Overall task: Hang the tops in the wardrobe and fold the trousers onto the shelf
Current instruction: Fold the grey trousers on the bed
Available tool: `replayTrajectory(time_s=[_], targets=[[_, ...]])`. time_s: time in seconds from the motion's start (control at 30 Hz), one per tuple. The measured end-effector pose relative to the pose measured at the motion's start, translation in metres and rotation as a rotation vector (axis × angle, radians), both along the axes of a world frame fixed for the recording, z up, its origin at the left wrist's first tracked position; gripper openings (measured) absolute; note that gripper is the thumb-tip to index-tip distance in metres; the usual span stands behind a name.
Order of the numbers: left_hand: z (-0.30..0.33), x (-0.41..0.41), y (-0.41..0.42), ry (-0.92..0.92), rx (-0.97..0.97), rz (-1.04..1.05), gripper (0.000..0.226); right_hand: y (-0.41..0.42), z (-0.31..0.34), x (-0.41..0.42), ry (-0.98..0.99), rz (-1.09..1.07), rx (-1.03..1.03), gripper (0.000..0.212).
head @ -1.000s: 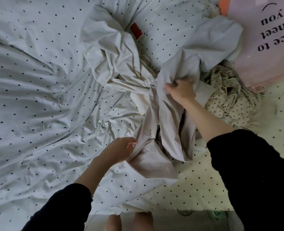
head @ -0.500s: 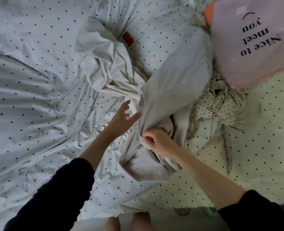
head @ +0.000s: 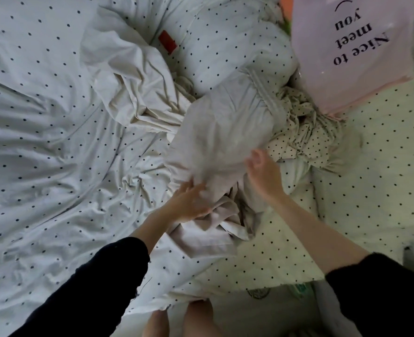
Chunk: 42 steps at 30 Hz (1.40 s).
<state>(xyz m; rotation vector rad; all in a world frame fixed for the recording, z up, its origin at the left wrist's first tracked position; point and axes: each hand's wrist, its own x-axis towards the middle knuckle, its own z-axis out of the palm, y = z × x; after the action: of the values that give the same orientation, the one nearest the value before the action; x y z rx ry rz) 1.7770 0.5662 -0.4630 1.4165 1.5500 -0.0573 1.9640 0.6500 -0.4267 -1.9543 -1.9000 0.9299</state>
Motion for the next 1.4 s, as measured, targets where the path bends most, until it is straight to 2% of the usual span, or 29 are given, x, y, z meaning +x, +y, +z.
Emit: replayTrajectory(time_s=[0.07, 0.17, 0.23, 0.3, 0.33, 0.4, 0.47, 0.53, 0.6, 0.67, 0.73, 0.8, 0.87, 0.9, 0.93, 1.0, 1.1, 1.13, 1.2, 1.27, 1.33, 1.4], targets=[[-0.003, -0.002, -0.008, -0.023, -0.034, -0.104, 0.081, 0.034, -0.010, 0.002, 0.051, -0.245, -0.067, 0.057], [-0.004, -0.007, -0.010, -0.070, -0.094, -0.098, 0.075, 0.080, -0.031, -0.001, 0.222, -0.487, -0.236, 0.080], [-0.002, -0.010, -0.007, -0.068, -0.085, -0.067, 0.061, 0.099, -0.043, -0.008, 0.410, -0.684, -0.323, 0.072], [0.003, -0.013, -0.003, -0.057, -0.007, 0.067, 0.045, 0.103, -0.045, -0.015, 0.500, -0.750, -0.267, 0.053], [0.007, -0.016, 0.000, -0.065, 0.056, 0.166, 0.039, 0.101, -0.044, -0.019, 0.521, -0.710, -0.204, 0.044], [0.017, -0.023, 0.010, -0.119, 0.190, 0.389, 0.033, 0.080, -0.029, -0.032, 0.416, -0.448, -0.026, 0.033], [0.030, -0.031, 0.023, -0.163, 0.333, 0.591, 0.034, 0.048, -0.016, -0.046, 0.246, -0.093, 0.172, 0.032], [0.046, -0.040, 0.038, -0.230, 0.437, 0.755, 0.040, 0.018, -0.007, -0.055, 0.157, 0.220, 0.360, 0.034], [0.062, -0.047, 0.048, -0.319, 0.440, 0.883, 0.053, -0.007, -0.008, -0.061, -0.002, 0.487, 0.505, 0.043], [0.077, -0.050, 0.055, -0.377, 0.362, 0.908, 0.068, -0.027, -0.010, -0.065, -0.101, 0.669, 0.559, 0.050], [0.084, -0.047, 0.057, -0.417, 0.327, 0.827, 0.080, -0.045, -0.013, -0.067, -0.146, 0.776, 0.568, 0.056], [0.080, -0.042, 0.054, -0.371, 0.342, 0.739, 0.081, -0.058, -0.017, -0.067, -0.176, 0.853, 0.536, 0.060], [0.070, -0.041, 0.047, -0.215, 0.366, 0.710, 0.067, -0.062, -0.020, -0.060, -0.092, 0.878, 0.401, 0.052], [0.066, -0.044, 0.041, -0.156, 0.378, 0.715, 0.060, -0.063, -0.018, -0.055, -0.026, 0.828, 0.326, 0.039], [0.064, -0.046, 0.037, -0.128, 0.389, 0.718, 0.056, -0.062, -0.015, -0.050, 0.023, 0.732, 0.287, 0.023], [0.063, -0.055, 0.029, -0.141, 0.387, 0.730, 0.055, -0.054, -0.008, -0.040, 0.027, 0.485, 0.252, 0.026], [0.069, -0.067, 0.023, -0.078, 0.413, 0.675, 0.067, -0.022, 0.003, -0.038, -0.058, 0.274, 0.231, 0.028], [0.072, -0.072, 0.020, -0.031, 0.450, 0.620, 0.074, -0.008, 0.004, -0.043, -0.117, 0.258, 0.199, 0.037], [0.074, -0.080, 0.012, 0.047, 0.488, 0.511, 0.087, 0.019, 0.005, -0.057, -0.238, 0.304, 0.096, 0.060], [0.070, -0.089, 0.003, 0.106, 0.480, 0.437, 0.091, 0.036, -0.001, -0.073, -0.357, 0.388, 0.002, 0.069], [0.063, -0.099, -0.005, 0.173, 0.470, 0.434, 0.078, 0.042, -0.011, -0.083, -0.458, 0.419, -0.083, 0.056], [0.056, -0.109, -0.010, 0.245, 0.448, 0.439, 0.061, 0.040, -0.016, -0.087, -0.495, 0.373, -0.084, 0.036]])
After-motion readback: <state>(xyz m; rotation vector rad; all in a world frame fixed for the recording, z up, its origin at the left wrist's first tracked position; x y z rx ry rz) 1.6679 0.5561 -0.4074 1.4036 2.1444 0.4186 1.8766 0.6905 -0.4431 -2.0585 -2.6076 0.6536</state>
